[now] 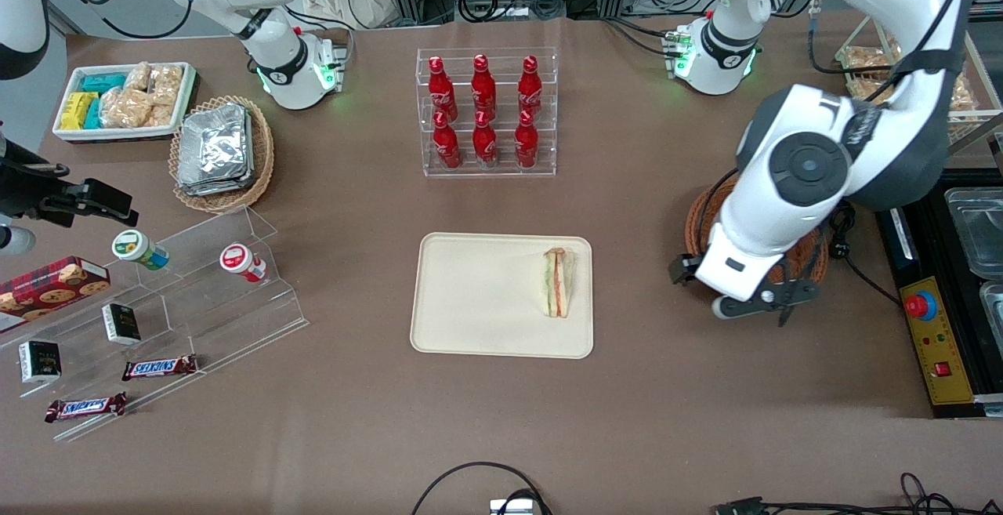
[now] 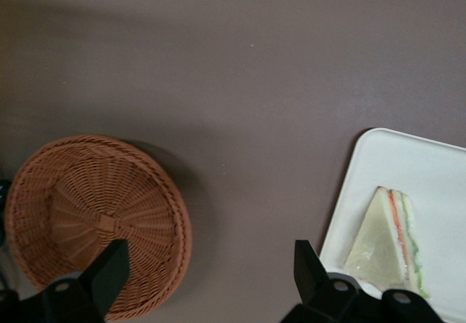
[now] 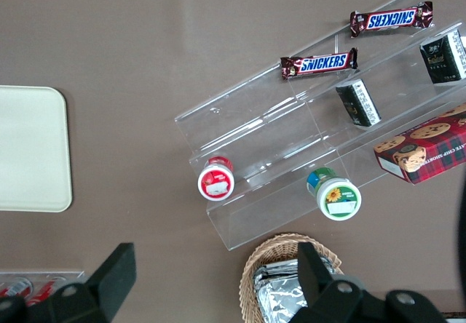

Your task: Place sandwich from basket to tray

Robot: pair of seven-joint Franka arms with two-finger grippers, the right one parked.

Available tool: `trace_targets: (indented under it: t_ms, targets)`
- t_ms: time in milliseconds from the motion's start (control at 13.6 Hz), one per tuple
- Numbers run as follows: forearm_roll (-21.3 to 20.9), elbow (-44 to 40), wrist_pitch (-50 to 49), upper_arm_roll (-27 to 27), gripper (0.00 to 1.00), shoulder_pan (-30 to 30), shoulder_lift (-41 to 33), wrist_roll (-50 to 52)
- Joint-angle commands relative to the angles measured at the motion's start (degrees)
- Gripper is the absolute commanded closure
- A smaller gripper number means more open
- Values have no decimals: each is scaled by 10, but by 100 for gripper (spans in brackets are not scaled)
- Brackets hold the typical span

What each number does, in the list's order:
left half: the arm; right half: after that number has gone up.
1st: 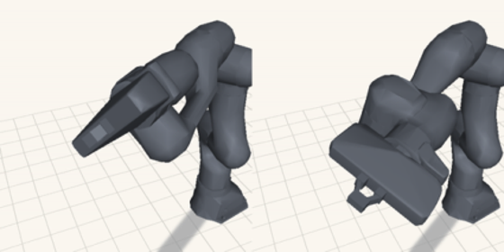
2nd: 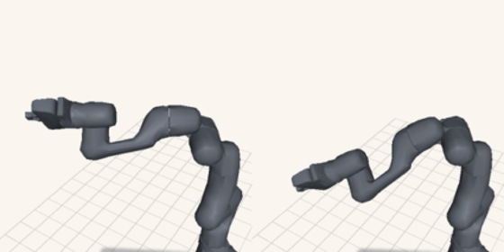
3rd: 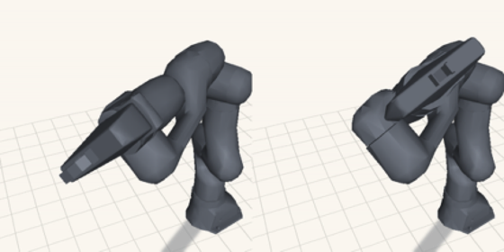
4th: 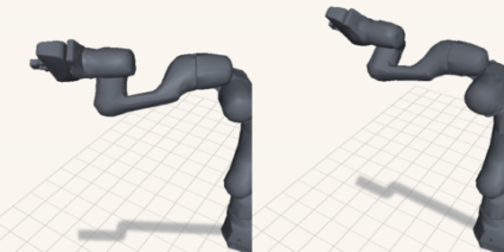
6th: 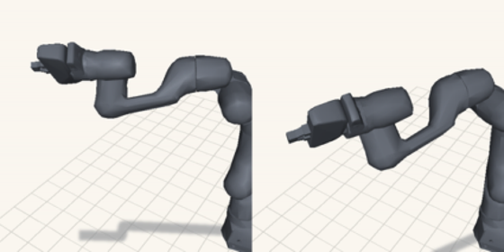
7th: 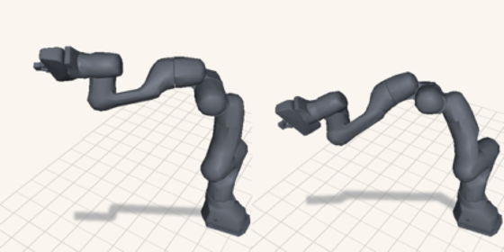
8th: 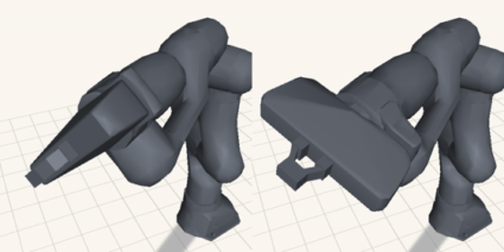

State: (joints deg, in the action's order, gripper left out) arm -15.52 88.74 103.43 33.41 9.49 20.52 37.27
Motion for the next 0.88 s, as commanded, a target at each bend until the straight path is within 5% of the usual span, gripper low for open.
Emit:
trace_targets:
  t_ms: [0, 368, 810]
  targets:
    - [21, -2, -17, 0, 0, 13, -21, -38]
    - [40, -9, -53, -5, 0, 46, -53, -122]
    - [90, 17, -79, -145, 0, -13, -129, -225]
